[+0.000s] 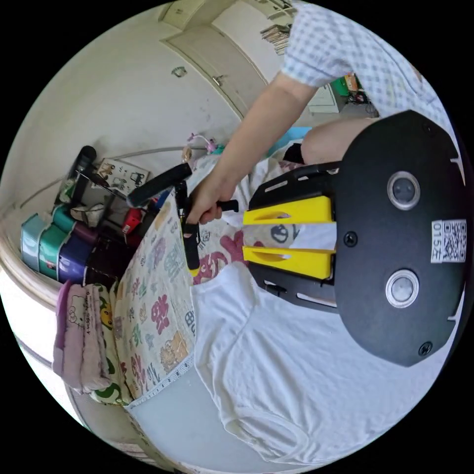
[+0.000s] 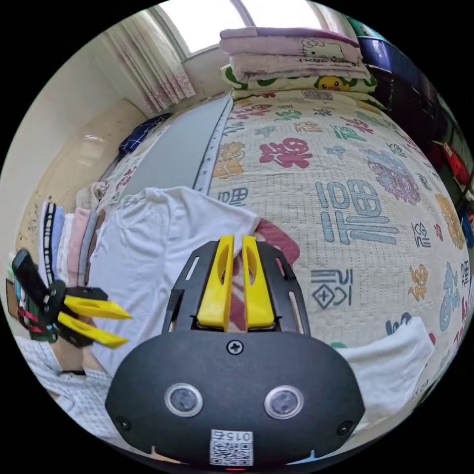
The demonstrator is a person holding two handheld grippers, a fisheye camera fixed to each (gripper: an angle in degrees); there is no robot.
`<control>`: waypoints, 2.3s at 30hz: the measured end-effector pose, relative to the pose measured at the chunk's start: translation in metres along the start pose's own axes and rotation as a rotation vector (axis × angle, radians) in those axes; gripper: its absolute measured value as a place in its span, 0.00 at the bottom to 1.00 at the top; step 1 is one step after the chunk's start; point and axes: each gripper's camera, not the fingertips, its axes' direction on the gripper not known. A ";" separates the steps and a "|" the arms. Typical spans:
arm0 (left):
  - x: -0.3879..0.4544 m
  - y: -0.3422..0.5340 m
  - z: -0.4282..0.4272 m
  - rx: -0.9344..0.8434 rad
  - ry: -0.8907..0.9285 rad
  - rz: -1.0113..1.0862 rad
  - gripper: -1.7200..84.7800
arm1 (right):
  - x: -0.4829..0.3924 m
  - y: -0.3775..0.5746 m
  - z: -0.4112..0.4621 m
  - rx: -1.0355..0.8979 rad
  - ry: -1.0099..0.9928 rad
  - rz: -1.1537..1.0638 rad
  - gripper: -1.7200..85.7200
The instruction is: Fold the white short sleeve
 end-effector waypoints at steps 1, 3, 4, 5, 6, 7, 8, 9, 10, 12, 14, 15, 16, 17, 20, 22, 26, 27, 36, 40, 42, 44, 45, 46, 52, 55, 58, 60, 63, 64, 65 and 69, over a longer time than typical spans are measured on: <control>0.002 0.017 -0.013 0.014 -0.004 -0.005 0.10 | -0.009 0.013 -0.015 0.018 -0.012 -0.013 0.06; 0.004 0.091 -0.064 0.063 -0.071 -0.057 0.10 | -0.044 0.069 -0.070 0.055 -0.069 -0.051 0.07; 0.004 0.110 -0.078 0.079 -0.097 -0.082 0.10 | -0.052 0.084 -0.082 0.062 -0.082 -0.049 0.07; 0.002 0.150 -0.105 0.114 -0.150 -0.153 0.10 | -0.065 0.113 -0.103 0.075 -0.104 -0.046 0.07; 0.000 0.191 -0.133 0.161 -0.194 -0.226 0.10 | -0.076 0.140 -0.119 0.083 -0.117 -0.029 0.08; -0.002 0.212 -0.146 0.183 -0.214 -0.266 0.10 | -0.079 0.153 -0.125 0.083 -0.122 -0.010 0.08; -0.005 0.253 -0.170 0.220 -0.252 -0.355 0.10 | -0.083 0.177 -0.133 0.063 -0.139 0.041 0.09; -0.008 0.291 -0.190 0.243 -0.285 -0.433 0.10 | -0.085 0.197 -0.136 0.030 -0.170 0.089 0.10; -0.010 0.309 -0.198 0.249 -0.303 -0.467 0.10 | -0.086 0.206 -0.136 0.012 -0.187 0.115 0.10; -0.017 0.372 -0.219 0.242 -0.366 -0.599 0.11 | -0.089 0.232 -0.135 -0.058 -0.244 0.187 0.12; -0.023 0.411 -0.223 0.235 -0.378 -0.672 0.11 | -0.093 0.240 -0.143 -0.071 -0.259 0.215 0.14; -0.027 0.433 -0.223 0.231 -0.359 -0.715 0.12 | -0.096 0.242 -0.148 -0.083 -0.257 0.219 0.15; -0.029 0.442 -0.221 0.227 -0.352 -0.727 0.12 | -0.098 0.243 -0.150 -0.089 -0.254 0.218 0.15; -0.033 0.458 -0.216 0.218 -0.331 -0.749 0.12 | -0.102 0.245 -0.151 -0.113 -0.250 0.223 0.15; -0.039 0.477 -0.211 0.229 -0.234 -0.743 0.13 | -0.111 0.254 -0.149 -0.169 -0.268 0.233 0.16; -0.041 0.480 -0.208 0.203 -0.253 -0.736 0.13 | -0.115 0.262 -0.147 -0.191 -0.291 0.239 0.16; -0.050 0.478 -0.184 0.091 -0.243 -0.726 0.13 | -0.128 0.265 -0.143 -0.252 -0.298 0.201 0.14; -0.051 0.475 -0.178 0.053 -0.269 -0.722 0.13 | -0.133 0.263 -0.143 -0.271 -0.290 0.179 0.13; -0.070 0.470 -0.139 -0.110 -0.232 -0.719 0.09 | -0.135 0.279 -0.163 -0.223 -0.292 0.179 0.05; -0.072 0.472 -0.133 -0.119 -0.225 -0.714 0.04 | -0.129 0.288 -0.168 -0.195 -0.275 0.208 0.03; -0.070 0.478 -0.137 -0.089 -0.248 -0.718 0.02 | -0.126 0.295 -0.169 -0.178 -0.273 0.222 0.03; -0.066 0.484 -0.142 -0.066 -0.274 -0.721 0.02 | -0.124 0.300 -0.169 -0.168 -0.268 0.233 0.02; -0.064 0.490 -0.146 -0.049 -0.286 -0.724 0.02 | -0.123 0.304 -0.168 -0.160 -0.273 0.236 0.02; -0.062 0.493 -0.149 -0.037 -0.290 -0.726 0.01 | -0.123 0.306 -0.168 -0.159 -0.274 0.237 0.02; -0.062 0.517 -0.163 0.020 -0.288 -0.768 0.01 | -0.123 0.319 -0.146 -0.195 -0.275 0.226 0.02; -0.064 0.515 -0.156 -0.020 -0.302 -0.758 0.01 | -0.127 0.321 -0.128 -0.226 -0.257 0.218 0.02; -0.068 0.513 -0.152 -0.037 -0.295 -0.765 0.02 | -0.132 0.322 -0.108 -0.251 -0.232 0.208 0.02; -0.069 0.513 -0.152 -0.026 -0.281 -0.766 0.03 | -0.137 0.325 -0.093 -0.262 -0.216 0.197 0.02; -0.072 0.510 -0.150 -0.026 -0.278 -0.766 0.09 | -0.141 0.330 -0.075 -0.266 -0.209 0.194 0.02; -0.072 0.509 -0.148 -0.037 -0.284 -0.764 0.10 | -0.141 0.331 -0.071 -0.266 -0.209 0.195 0.02; -0.074 0.506 -0.144 -0.068 -0.299 -0.763 0.11 | -0.142 0.334 -0.063 -0.267 -0.208 0.195 0.02; -0.077 0.504 -0.141 -0.076 -0.274 -0.763 0.06 | -0.146 0.342 -0.036 -0.270 -0.201 0.194 0.02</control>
